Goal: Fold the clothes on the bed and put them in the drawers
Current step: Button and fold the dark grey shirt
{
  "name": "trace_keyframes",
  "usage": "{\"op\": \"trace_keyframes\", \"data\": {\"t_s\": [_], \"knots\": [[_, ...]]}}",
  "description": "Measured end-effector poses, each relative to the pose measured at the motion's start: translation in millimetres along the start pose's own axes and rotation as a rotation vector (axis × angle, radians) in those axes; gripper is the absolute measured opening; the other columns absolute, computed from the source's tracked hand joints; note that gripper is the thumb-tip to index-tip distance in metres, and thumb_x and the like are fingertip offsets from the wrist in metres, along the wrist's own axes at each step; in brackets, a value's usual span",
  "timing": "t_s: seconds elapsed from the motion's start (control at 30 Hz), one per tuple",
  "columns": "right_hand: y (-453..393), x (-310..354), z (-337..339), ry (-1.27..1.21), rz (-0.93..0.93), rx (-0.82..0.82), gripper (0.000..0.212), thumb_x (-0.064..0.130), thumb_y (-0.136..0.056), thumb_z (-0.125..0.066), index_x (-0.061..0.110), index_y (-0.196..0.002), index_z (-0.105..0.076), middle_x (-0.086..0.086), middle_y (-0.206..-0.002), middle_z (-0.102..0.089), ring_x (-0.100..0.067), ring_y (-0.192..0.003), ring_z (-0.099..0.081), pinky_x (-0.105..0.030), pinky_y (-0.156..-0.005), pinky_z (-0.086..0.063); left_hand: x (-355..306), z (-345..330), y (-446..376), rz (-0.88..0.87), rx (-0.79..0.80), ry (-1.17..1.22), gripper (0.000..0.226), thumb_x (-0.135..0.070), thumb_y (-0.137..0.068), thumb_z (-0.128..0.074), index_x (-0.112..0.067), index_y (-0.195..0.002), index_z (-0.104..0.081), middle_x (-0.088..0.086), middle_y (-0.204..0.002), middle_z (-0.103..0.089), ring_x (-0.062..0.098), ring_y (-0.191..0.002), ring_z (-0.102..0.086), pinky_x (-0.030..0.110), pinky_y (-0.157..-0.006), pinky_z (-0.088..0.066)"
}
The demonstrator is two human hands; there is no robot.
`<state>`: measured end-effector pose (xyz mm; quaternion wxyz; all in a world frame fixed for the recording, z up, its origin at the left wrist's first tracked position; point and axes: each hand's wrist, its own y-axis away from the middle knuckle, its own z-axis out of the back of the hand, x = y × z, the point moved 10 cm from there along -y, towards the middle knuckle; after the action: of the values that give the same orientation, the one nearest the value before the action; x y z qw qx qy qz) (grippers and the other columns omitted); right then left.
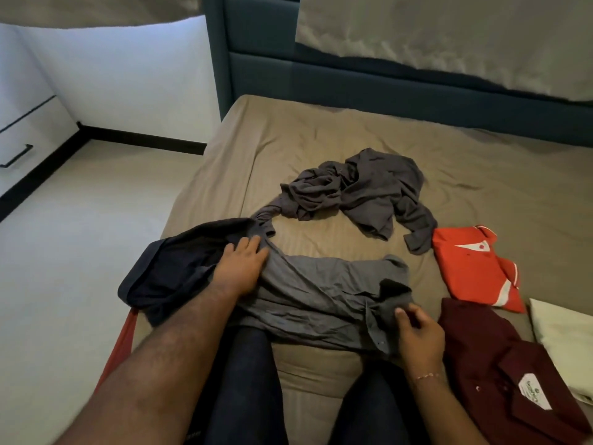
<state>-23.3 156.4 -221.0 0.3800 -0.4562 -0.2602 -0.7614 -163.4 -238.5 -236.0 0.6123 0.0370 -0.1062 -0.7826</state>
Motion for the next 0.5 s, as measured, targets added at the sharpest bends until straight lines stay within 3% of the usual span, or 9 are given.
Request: {"op": "trace_keyframes", "data": {"t_s": [0.07, 0.13, 0.23, 0.3, 0.37, 0.43, 0.5], "knots": [[-9.0, 29.4, 5.1, 0.225, 0.212, 0.016, 0.015, 0.008, -0.093, -0.073, 0.006, -0.107, -0.076, -0.012, -0.091, -0.073, -0.03, -0.082, -0.067, -0.038, -0.074, -0.052, 12.5, 16.4, -3.5, 0.029, -0.12, 0.036, 0.035, -0.02, -0.096, -0.057, -0.019, -0.131, -0.054, 0.009, -0.134, -0.043, 0.031, -0.121, -0.045, 0.047, -0.098, -0.047], [-18.1, 44.6, 9.2, 0.273, 0.277, 0.033, 0.014, 0.01, -0.095, -0.07, 0.01, -0.108, -0.075, -0.009, -0.086, -0.073, -0.03, -0.074, -0.068, -0.04, -0.07, -0.053, 31.1, 31.9, 0.8, 0.077, -0.21, 0.207, 0.021, -0.013, -0.096, -0.057, -0.015, -0.116, -0.058, 0.008, -0.118, -0.045, 0.031, -0.106, -0.053, 0.048, -0.087, -0.053], [-30.7, 57.1, 9.6, 0.126, 0.25, 0.094, 0.011, 0.007, -0.098, -0.065, 0.015, -0.103, -0.07, -0.002, -0.09, -0.075, -0.02, -0.083, -0.073, -0.038, -0.078, -0.059, 58.2, 49.5, 16.3, 0.11, -0.342, 0.373, 0.023, -0.008, -0.091, -0.062, -0.016, -0.112, -0.06, 0.006, -0.113, -0.048, 0.032, -0.096, -0.057, 0.047, -0.073, -0.054], [-35.2, 73.1, 5.5, -0.012, 0.288, 0.132, 0.021, 0.0, -0.098, -0.063, 0.019, -0.106, -0.069, 0.007, -0.101, -0.075, 0.002, -0.092, -0.07, -0.017, -0.081, -0.055, 72.1, 60.2, 35.1, 0.102, -0.461, 0.362, 0.038, -0.005, -0.083, -0.067, -0.016, -0.119, -0.063, 0.006, -0.119, -0.052, 0.032, -0.095, -0.059, 0.044, -0.067, -0.055], [-38.9, 89.7, 1.6, -0.108, 0.338, 0.163, 0.024, 0.0, -0.098, -0.062, 0.019, -0.111, -0.069, 0.021, -0.104, -0.074, 0.011, -0.097, -0.066, -0.005, -0.08, -0.049, 82.8, 63.1, 55.0, 0.08, -0.555, 0.356, 0.054, -0.001, -0.074, -0.071, -0.014, -0.125, -0.062, 0.007, -0.127, -0.052, 0.033, -0.101, -0.059, 0.042, -0.071, -0.056], [-42.0, 97.9, -0.7, -0.119, 0.381, 0.167, 0.025, 0.001, -0.098, -0.064, 0.021, -0.112, -0.069, 0.031, -0.103, -0.072, 0.011, -0.099, -0.066, -0.005, -0.083, -0.049, 91.1, 55.1, 70.7, 0.063, -0.588, 0.361, 0.059, 0.0, -0.073, -0.073, -0.013, -0.129, -0.061, 0.008, -0.131, -0.052, 0.031, -0.111, -0.056, 0.041, -0.083, -0.056], [-43.9, 99.1, 3.3, -0.113, 0.414, 0.108, 0.029, -0.003, -0.096, -0.065, 0.021, -0.111, -0.069, 0.028, -0.102, -0.072, 0.009, -0.099, -0.066, -0.007, -0.085, -0.049, 92.5, 39.5, 79.4, 0.046, -0.552, 0.388, 0.053, 0.002, -0.075, -0.076, -0.01, -0.126, -0.064, 0.01, -0.127, -0.058, 0.032, -0.113, -0.058, 0.045, -0.092, -0.055]]}}
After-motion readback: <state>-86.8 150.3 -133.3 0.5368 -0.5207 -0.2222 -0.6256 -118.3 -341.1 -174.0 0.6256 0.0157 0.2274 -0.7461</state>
